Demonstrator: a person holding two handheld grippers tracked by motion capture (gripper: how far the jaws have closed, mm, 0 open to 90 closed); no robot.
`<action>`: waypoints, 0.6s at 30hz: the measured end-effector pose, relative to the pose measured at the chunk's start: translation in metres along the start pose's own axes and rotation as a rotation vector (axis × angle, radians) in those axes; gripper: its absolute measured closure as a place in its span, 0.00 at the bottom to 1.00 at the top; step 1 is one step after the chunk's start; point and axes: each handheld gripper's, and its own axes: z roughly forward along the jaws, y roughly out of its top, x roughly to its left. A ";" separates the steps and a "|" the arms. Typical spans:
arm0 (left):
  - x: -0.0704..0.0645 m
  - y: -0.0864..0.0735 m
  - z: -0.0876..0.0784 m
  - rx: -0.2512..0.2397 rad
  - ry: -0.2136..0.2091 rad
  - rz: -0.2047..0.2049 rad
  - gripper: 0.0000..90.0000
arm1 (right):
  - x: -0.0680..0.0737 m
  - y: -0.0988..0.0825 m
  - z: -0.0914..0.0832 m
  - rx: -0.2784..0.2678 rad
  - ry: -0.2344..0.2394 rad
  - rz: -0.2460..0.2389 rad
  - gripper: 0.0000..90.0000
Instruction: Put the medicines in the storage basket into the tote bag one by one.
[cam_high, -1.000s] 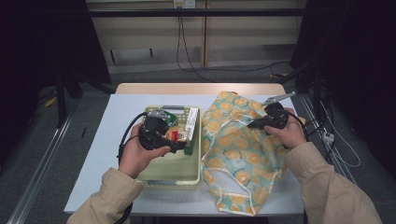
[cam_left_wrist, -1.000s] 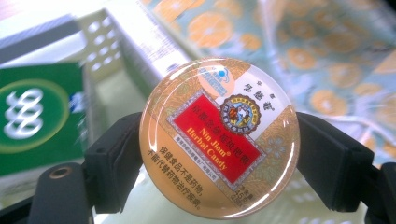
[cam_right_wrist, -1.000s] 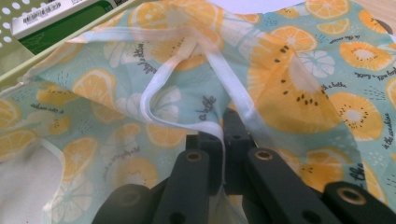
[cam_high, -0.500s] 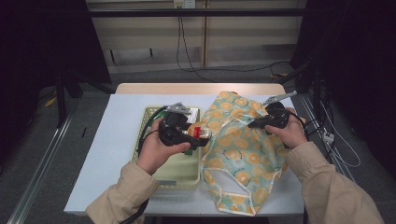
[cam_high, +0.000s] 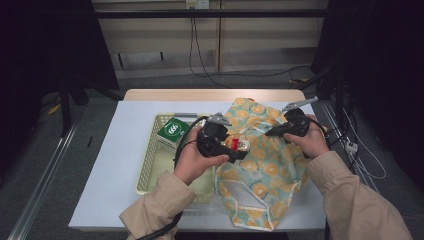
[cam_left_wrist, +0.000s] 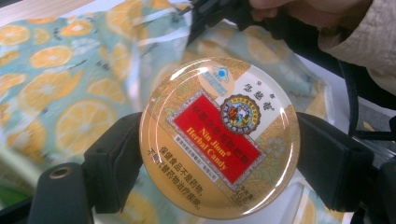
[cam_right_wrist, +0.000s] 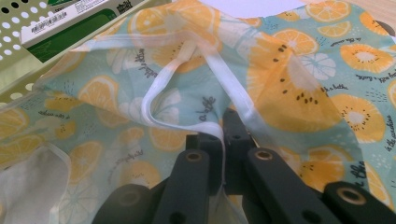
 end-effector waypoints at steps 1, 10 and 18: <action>-0.001 0.001 0.004 0.002 -0.003 0.002 0.23 | 0.000 0.000 0.000 0.002 0.000 0.001 1.00; -0.005 0.003 0.037 0.020 -0.030 0.017 0.23 | 0.002 0.004 -0.004 0.001 -0.006 -0.005 1.00; -0.002 0.001 0.059 0.058 -0.050 0.014 0.23 | 0.001 0.006 -0.006 -0.001 -0.010 -0.001 1.00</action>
